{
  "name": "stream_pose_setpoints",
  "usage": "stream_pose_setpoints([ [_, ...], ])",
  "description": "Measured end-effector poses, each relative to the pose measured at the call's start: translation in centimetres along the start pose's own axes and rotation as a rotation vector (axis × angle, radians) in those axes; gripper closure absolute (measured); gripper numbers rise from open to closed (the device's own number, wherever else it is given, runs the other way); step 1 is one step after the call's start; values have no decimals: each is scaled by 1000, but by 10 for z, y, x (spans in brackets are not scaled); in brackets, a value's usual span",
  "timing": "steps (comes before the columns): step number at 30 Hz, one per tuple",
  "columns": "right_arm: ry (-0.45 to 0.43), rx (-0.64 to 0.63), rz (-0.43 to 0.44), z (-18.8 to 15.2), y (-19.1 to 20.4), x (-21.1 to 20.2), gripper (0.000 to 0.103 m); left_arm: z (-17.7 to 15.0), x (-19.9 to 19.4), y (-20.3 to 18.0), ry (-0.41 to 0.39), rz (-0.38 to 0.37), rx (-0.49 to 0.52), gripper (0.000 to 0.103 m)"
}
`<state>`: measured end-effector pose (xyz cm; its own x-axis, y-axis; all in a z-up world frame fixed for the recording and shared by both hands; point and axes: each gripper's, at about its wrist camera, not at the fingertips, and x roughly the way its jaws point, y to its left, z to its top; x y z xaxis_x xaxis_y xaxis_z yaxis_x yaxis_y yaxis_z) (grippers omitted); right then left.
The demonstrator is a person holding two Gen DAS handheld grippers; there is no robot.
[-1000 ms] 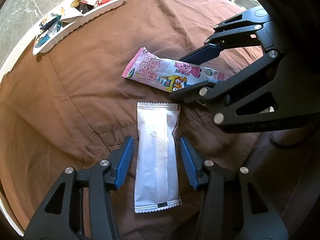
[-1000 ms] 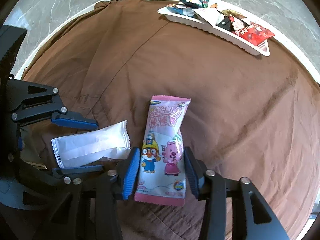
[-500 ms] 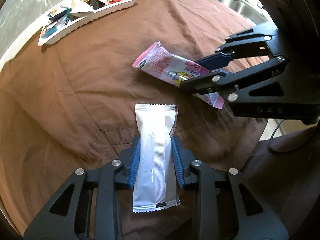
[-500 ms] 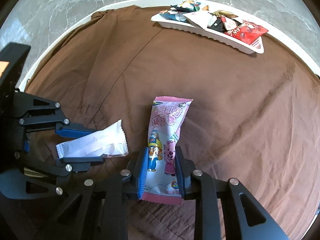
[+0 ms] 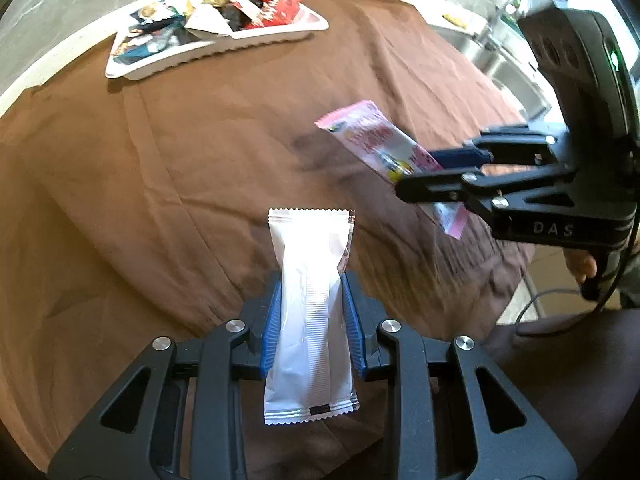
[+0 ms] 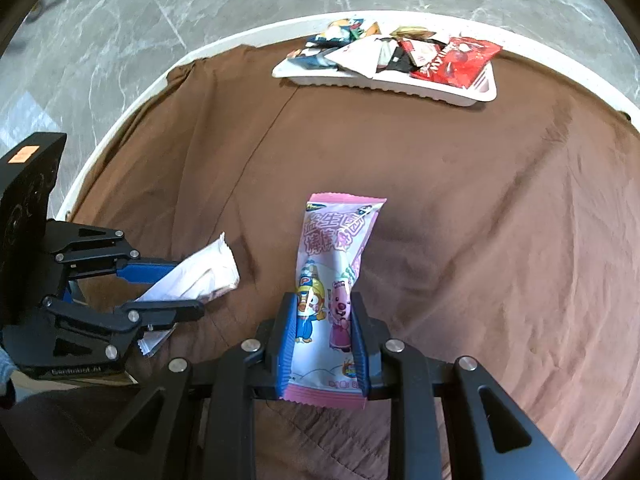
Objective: Organize snacks
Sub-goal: 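Carry white packet into tray with left tool while right tool drops Pororo packet there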
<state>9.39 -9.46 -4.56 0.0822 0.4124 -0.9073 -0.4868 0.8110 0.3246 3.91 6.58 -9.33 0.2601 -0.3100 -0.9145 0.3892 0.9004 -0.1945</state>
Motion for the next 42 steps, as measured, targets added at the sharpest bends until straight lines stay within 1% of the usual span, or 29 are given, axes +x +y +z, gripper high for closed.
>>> stream_pose_setpoints([
  [8,-34,27,-8,16,-10,-9,76,27,-12,31,-32,10,-92,76],
  [15,-64,62,-6,44,-28,-15,76,63,-18,57,-72,15,-130,76],
  [20,-86,85,-2,69,-42,-16,76,94,-17,68,-93,31,-130,76],
  [31,-128,81,-22,126,-60,-10,76,168,-16,102,-147,68,-128,76],
  [37,-141,95,-26,159,-73,-2,76,202,-12,123,-166,86,-128,76],
  [42,-147,101,-33,181,-81,6,76,223,-6,137,-177,105,-130,76],
])
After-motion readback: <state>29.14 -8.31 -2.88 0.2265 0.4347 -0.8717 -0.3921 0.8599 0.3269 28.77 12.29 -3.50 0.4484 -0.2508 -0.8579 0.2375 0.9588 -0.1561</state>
